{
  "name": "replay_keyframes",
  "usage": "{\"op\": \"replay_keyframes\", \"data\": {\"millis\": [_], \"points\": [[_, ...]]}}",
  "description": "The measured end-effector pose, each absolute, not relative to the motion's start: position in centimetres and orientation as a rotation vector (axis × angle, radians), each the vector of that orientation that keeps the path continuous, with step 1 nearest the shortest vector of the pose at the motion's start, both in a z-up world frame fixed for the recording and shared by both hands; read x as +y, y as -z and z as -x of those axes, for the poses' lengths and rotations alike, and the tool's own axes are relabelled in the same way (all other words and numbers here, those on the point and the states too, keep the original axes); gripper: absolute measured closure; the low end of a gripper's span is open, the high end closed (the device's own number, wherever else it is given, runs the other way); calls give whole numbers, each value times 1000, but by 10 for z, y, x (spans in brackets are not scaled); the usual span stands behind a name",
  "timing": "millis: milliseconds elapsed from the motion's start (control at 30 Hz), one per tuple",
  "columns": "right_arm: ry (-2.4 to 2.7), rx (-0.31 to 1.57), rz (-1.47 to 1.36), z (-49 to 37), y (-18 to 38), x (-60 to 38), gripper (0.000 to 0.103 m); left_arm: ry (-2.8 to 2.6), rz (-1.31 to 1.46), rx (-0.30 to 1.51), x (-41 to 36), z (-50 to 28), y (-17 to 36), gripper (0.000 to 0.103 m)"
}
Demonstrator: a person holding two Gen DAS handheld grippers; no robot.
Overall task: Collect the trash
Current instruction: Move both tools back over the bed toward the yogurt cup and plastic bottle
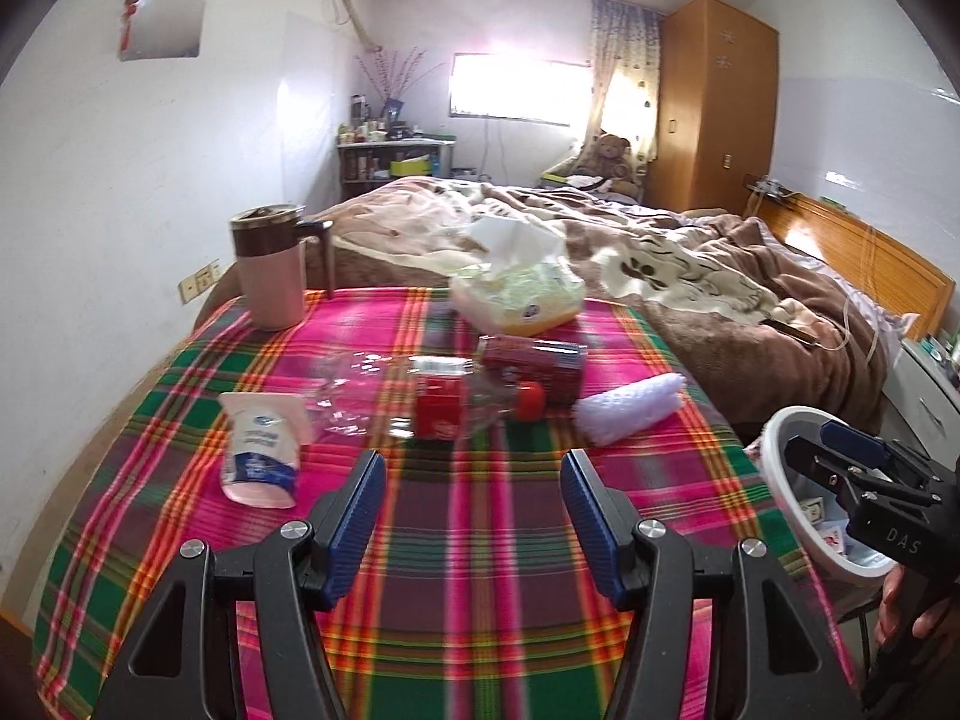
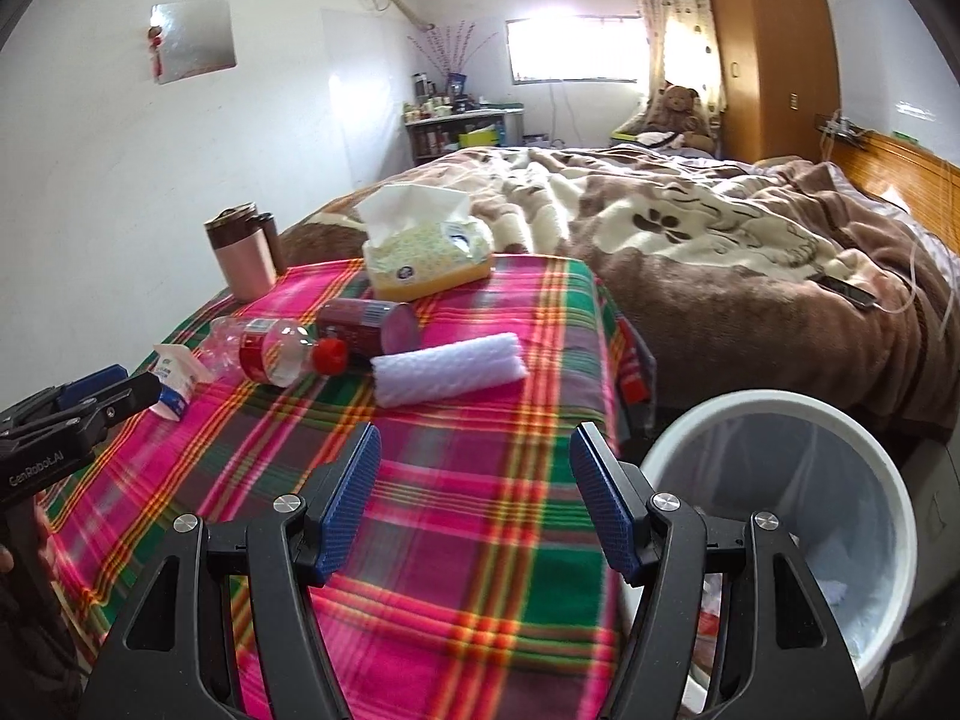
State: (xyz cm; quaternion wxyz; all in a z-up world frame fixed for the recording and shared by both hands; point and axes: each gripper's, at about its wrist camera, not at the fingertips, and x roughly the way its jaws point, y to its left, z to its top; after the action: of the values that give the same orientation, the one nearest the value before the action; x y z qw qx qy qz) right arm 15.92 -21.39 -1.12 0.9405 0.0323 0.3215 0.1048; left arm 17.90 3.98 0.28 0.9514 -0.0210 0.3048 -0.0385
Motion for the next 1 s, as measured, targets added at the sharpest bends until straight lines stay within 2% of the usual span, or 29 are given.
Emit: {"op": "replay_keyframes", "data": {"millis": [367,567,1000], "points": [[-331,694,-27,-188,15,-163,36,-41,89,662,105,-195,14,42],[-387,697,17,-207,15,-131,36,-84,106,698,132,-210,26,38],[-492,745,33,-250,20,-88,35,-75,108,788,150,-248,49,36]]}}
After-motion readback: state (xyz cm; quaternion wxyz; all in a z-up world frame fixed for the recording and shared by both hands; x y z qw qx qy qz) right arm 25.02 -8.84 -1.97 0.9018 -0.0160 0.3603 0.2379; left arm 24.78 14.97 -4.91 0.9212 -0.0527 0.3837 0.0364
